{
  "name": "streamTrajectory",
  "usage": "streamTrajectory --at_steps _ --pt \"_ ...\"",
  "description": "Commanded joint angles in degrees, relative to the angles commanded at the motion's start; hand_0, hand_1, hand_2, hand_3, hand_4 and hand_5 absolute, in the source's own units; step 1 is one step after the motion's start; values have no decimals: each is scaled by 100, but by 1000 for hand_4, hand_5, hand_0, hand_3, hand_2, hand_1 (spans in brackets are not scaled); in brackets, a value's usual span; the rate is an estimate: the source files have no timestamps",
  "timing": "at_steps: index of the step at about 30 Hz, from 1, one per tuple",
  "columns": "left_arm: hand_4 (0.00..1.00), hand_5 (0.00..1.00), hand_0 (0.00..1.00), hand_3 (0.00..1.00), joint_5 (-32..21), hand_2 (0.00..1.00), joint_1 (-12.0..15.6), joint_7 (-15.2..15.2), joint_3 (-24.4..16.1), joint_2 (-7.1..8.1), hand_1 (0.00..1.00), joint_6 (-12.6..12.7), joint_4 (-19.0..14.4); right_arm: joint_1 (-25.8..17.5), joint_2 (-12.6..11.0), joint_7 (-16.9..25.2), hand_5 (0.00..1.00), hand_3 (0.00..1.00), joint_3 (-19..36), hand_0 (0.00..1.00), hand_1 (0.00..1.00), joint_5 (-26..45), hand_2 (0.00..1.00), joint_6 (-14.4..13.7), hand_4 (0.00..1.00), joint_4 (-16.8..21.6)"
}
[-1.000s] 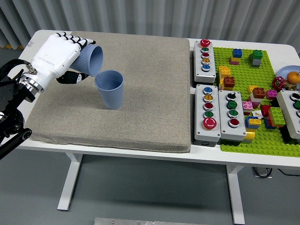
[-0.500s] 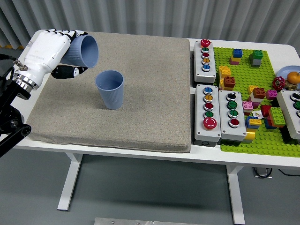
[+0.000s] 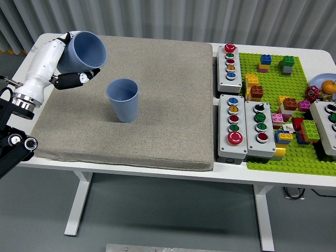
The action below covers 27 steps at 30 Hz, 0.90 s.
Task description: Pick cup pour cup place
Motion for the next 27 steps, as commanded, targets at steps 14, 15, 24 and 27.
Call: streamTrajectory --at_steps 14,15,24,27 --pt "762 158 634 703 -3063 749 345 -238 -286 -765 644 533 495 -64 28 -30 103 592 24 712 659 -102 629 5 2 0" --pt "762 158 634 703 -3018 749 365 -230 -271 -814 644 543 527 -71 30 -31 103 592 27 712 659 -112 629 5 2 0" --pt "765 164 642 707 -2877 754 423 -271 -137 -1068 653 531 829 -82 31 -28 103 592 33 712 659 -127 628 2 2 0" --pt "765 164 642 707 -3027 754 383 -439 -26 -1147 653 519 1038 -58 35 -27 103 592 23 712 659 -103 628 -5 2 0"
